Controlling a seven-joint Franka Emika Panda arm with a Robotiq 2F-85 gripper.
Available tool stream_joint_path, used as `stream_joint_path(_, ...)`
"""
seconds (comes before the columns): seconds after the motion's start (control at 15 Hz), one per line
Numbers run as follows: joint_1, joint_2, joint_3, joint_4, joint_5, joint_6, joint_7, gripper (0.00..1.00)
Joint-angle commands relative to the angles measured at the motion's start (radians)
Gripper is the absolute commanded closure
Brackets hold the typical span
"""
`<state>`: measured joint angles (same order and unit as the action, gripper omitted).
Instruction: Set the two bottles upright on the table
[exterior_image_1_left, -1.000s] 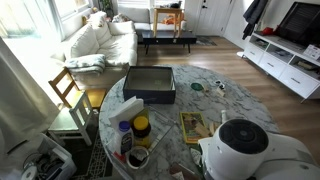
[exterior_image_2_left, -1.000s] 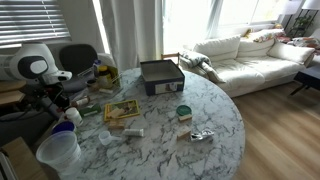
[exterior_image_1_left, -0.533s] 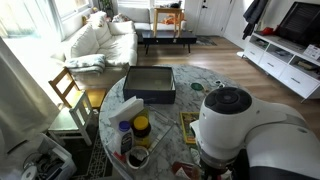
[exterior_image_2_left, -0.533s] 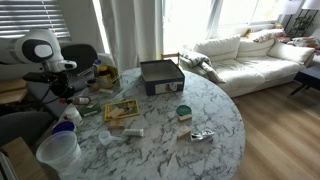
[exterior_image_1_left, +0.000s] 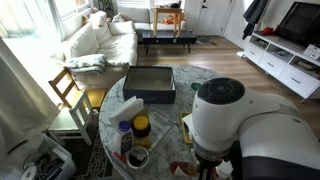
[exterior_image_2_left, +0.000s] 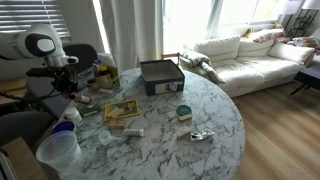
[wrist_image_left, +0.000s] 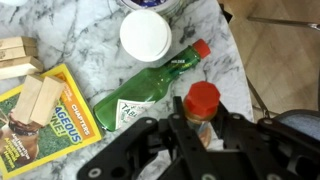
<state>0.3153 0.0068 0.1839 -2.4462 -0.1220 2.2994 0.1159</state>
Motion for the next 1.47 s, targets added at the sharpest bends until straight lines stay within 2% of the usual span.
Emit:
stream_joint_path(0.0,-0.020,0.023,0.031,0.055,-0.047,-0.059,-0.022,0.92)
stream_joint_path(0.8,-0.014,0.107,0.048,0.171,-0.144,-0.089,-0.068,0.92)
stream_joint_path(1.4,-0.019,0.135,0.052,0.249,-0.123,-0.250,-0.224,0.92)
